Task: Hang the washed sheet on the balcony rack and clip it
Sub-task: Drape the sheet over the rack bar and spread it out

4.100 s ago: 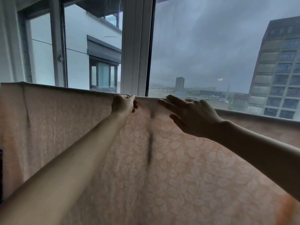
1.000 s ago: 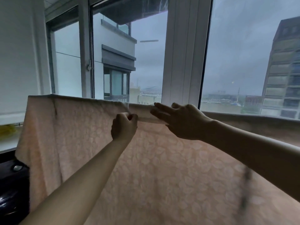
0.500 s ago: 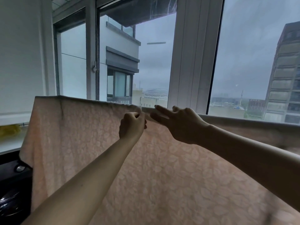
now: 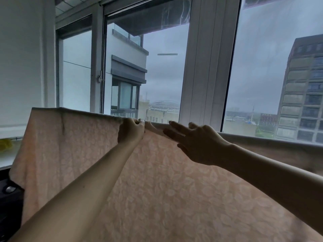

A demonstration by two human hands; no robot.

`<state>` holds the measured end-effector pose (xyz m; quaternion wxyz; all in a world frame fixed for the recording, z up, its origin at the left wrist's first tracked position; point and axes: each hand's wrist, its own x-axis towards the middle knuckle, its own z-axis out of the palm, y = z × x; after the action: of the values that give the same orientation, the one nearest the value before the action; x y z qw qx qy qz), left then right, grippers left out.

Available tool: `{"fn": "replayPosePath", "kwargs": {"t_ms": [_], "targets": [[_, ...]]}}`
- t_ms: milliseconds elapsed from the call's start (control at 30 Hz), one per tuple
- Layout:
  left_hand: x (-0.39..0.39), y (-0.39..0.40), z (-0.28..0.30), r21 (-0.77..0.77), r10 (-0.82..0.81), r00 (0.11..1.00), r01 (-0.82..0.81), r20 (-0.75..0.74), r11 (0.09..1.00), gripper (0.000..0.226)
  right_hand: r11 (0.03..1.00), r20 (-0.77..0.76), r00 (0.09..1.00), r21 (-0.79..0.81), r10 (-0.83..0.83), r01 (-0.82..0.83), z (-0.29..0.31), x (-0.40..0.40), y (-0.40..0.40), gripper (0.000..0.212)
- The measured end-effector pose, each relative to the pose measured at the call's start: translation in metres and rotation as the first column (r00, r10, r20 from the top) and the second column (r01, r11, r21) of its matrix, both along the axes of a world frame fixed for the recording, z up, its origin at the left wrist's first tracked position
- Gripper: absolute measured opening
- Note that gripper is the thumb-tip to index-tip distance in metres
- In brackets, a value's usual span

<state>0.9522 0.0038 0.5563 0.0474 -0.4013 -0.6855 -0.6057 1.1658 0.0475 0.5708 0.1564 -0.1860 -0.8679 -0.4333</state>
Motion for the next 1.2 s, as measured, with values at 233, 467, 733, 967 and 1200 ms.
{"fn": "replayPosePath", "kwargs": {"t_ms": [233, 467, 733, 967, 1200], "targets": [[-0.013, -0.014, -0.041, -0.105, -0.093, 0.993, 0.1, 0.072, 0.989, 0.021, 0.998, 0.013, 0.999, 0.023, 0.05, -0.05, 0.002, -0.024, 0.004, 0.063], [-0.016, -0.018, -0.039, 0.029, -0.154, 0.987, 0.152, 0.05, 0.988, 0.025, 0.998, 0.034, 0.997, 0.013, 0.069, -0.069, 0.002, -0.057, 0.004, 0.067], [-0.026, -0.016, -0.036, 0.053, -0.236, 0.968, 0.231, 0.09, 0.971, 0.027, 0.999, -0.001, 0.999, -0.007, 0.041, -0.041, 0.003, -0.077, 0.005, 0.066], [-0.055, 0.003, -0.005, 0.02, -0.186, 0.944, 0.188, 0.274, 0.982, 0.042, 0.999, 0.011, 0.999, 0.019, -0.031, 0.031, -0.004, -0.068, 0.005, 0.065], [-0.065, 0.015, -0.007, 0.072, -0.129, 0.98, 0.119, 0.15, 0.99, 0.028, 0.997, 0.042, 0.996, 0.021, -0.078, 0.077, -0.001, -0.065, 0.003, 0.064]]}}
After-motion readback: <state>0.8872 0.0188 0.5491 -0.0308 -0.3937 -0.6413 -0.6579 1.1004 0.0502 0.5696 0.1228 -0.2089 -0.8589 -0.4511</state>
